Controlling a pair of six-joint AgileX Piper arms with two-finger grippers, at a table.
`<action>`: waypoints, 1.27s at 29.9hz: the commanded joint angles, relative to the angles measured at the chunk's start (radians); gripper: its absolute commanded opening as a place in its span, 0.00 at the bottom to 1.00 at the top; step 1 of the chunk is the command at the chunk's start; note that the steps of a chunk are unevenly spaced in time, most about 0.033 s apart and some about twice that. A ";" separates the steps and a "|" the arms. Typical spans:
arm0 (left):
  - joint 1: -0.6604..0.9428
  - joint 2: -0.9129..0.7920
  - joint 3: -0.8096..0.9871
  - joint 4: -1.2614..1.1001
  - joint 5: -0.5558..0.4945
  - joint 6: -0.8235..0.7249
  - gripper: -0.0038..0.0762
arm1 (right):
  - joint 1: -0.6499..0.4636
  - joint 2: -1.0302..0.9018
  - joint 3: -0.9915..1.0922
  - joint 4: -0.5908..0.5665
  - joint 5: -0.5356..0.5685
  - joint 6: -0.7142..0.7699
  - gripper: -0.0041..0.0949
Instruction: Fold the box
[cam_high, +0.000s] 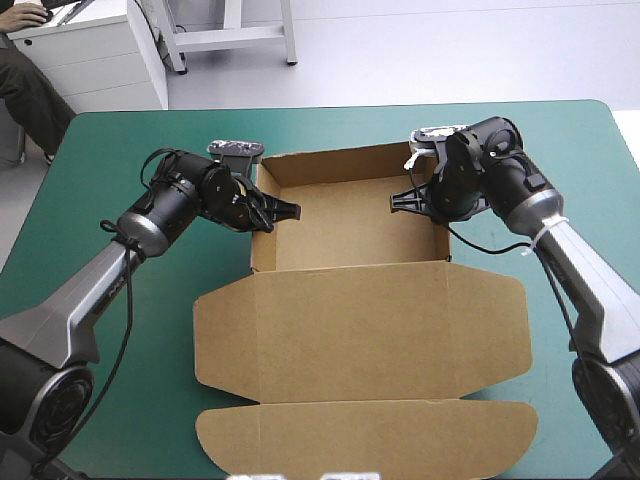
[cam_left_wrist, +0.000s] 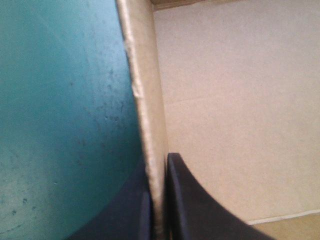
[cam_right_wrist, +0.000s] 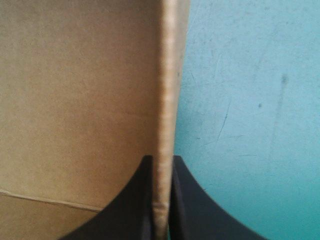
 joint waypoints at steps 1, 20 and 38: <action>-0.003 0.000 -0.027 0.036 0.057 0.025 0.04 | -0.003 -0.014 -0.033 0.018 0.000 -0.055 0.04; -0.003 0.030 -0.027 0.036 0.034 -0.005 0.04 | -0.064 0.085 -0.033 0.089 0.008 -0.087 0.04; -0.003 0.030 -0.027 0.036 0.049 0.030 0.58 | -0.064 0.085 -0.033 0.089 -0.003 -0.102 0.86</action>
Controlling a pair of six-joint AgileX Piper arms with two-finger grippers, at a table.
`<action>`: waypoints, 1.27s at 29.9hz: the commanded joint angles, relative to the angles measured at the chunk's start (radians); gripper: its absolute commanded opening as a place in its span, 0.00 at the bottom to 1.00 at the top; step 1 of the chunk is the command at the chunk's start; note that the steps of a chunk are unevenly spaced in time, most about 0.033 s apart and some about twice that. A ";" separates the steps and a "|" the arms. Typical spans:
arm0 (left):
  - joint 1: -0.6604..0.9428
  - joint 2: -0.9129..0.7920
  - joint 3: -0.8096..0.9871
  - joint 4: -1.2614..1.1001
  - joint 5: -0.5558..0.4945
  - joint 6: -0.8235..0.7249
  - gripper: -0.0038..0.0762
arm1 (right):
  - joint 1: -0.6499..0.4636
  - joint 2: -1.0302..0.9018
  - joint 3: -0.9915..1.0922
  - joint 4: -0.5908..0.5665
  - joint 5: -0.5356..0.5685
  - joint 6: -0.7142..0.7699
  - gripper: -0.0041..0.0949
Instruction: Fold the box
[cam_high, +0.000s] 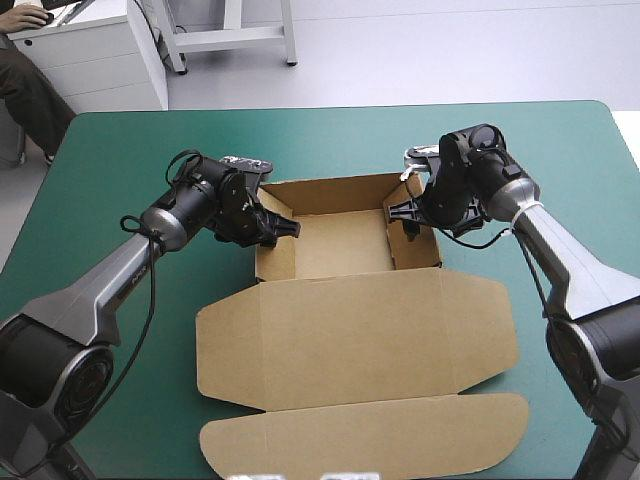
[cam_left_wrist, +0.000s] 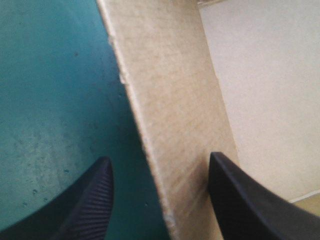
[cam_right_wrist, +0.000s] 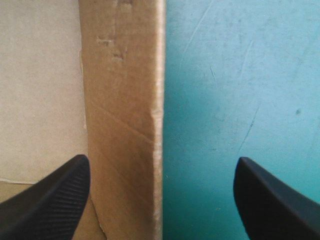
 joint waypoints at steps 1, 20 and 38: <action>-0.003 -0.048 -0.026 0.000 -0.008 -0.002 0.58 | -0.005 -0.052 -0.035 -0.011 0.005 -0.009 0.86; -0.003 -0.089 -0.434 0.143 0.241 0.059 0.34 | -0.005 -0.150 -0.279 -0.074 0.019 0.006 0.86; -0.003 -0.465 -0.175 0.150 0.238 0.121 0.04 | -0.005 -0.342 -0.053 -0.099 -0.042 0.010 0.86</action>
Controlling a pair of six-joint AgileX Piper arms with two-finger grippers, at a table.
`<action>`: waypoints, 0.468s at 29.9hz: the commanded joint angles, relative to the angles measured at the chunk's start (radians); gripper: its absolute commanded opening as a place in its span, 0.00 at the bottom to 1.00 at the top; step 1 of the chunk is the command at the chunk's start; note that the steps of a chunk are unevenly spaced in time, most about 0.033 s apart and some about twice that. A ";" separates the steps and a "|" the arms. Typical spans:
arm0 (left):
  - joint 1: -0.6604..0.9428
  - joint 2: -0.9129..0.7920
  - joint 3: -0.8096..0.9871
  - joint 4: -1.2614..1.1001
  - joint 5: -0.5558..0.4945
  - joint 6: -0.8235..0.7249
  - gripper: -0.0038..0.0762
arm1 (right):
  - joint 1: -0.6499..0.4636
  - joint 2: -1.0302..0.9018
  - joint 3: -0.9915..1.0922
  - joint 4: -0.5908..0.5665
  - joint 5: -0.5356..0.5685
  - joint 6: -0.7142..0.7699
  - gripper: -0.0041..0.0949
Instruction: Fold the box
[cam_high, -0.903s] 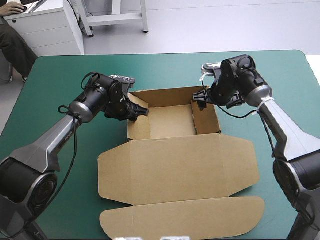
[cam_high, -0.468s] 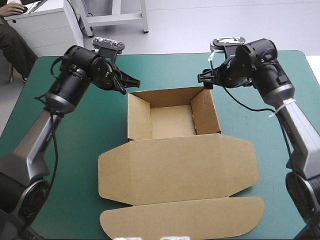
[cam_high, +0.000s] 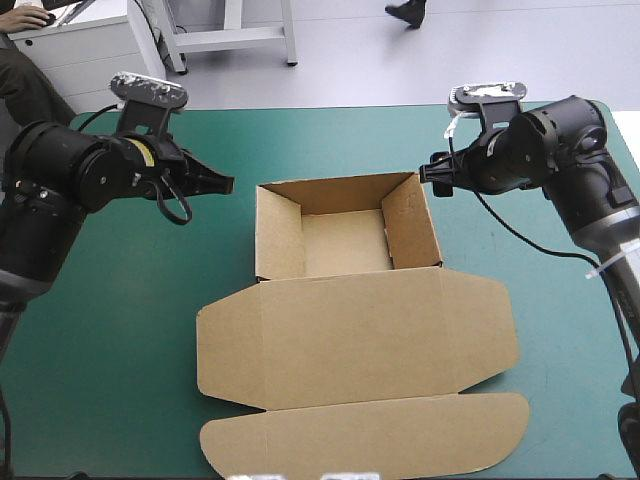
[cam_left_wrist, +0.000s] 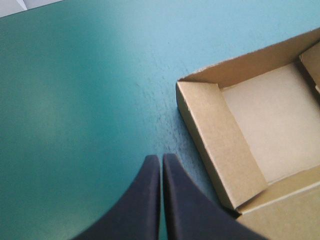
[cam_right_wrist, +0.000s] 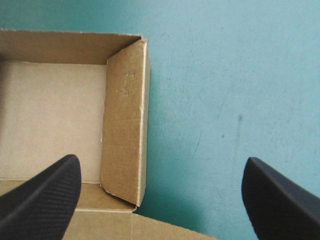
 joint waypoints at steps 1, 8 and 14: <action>-0.003 -0.091 0.068 0.004 0.017 0.003 0.04 | -0.005 -0.026 0.015 0.008 -0.067 0.006 0.86; -0.003 -0.225 0.333 0.004 -0.050 0.001 0.04 | -0.005 0.064 0.025 0.037 -0.108 0.010 0.86; -0.003 -0.369 0.548 -0.007 -0.153 0.001 0.04 | -0.005 0.168 0.026 0.046 -0.112 -0.003 0.86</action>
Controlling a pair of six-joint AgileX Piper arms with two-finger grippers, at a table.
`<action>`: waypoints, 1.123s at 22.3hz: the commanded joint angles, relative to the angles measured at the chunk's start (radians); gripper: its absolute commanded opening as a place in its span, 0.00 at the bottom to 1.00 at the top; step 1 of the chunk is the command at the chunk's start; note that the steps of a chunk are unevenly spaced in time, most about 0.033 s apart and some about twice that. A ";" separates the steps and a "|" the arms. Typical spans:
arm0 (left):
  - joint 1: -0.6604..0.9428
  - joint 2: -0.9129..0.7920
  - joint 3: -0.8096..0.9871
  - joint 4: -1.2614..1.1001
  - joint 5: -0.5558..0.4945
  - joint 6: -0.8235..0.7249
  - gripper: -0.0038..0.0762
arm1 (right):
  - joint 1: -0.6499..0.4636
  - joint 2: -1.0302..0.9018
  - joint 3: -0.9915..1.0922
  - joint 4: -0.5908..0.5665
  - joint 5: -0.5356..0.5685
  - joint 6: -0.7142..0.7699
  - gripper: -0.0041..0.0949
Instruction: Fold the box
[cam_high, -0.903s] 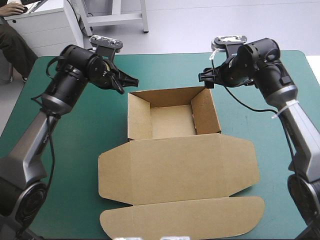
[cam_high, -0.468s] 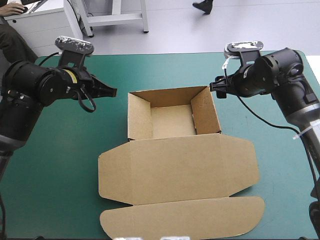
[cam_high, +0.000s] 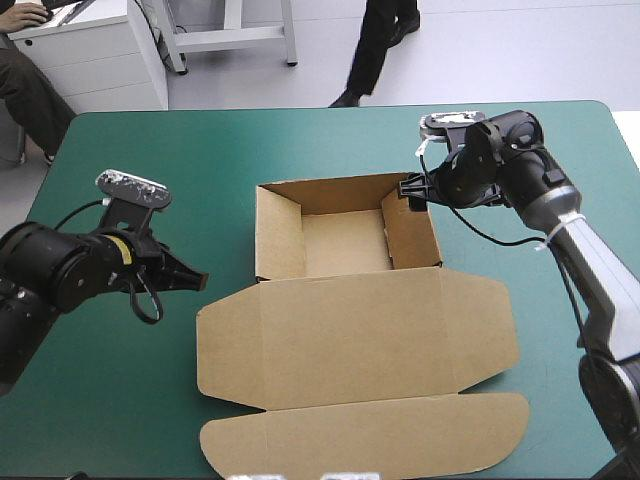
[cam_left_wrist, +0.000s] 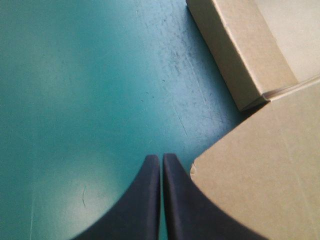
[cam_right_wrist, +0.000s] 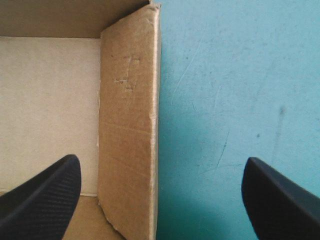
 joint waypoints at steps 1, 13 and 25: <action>-0.003 -0.099 0.072 -0.003 -0.115 -0.001 0.04 | -0.005 0.020 -0.023 -0.001 -0.040 -0.022 0.86; -0.003 -0.516 0.464 -0.002 -0.317 0.001 0.04 | -0.003 0.183 -0.023 0.119 -0.061 -0.085 0.86; -0.003 -0.546 0.505 0.037 -0.325 0.003 0.04 | -0.018 0.193 -0.100 0.096 -0.017 -0.122 0.02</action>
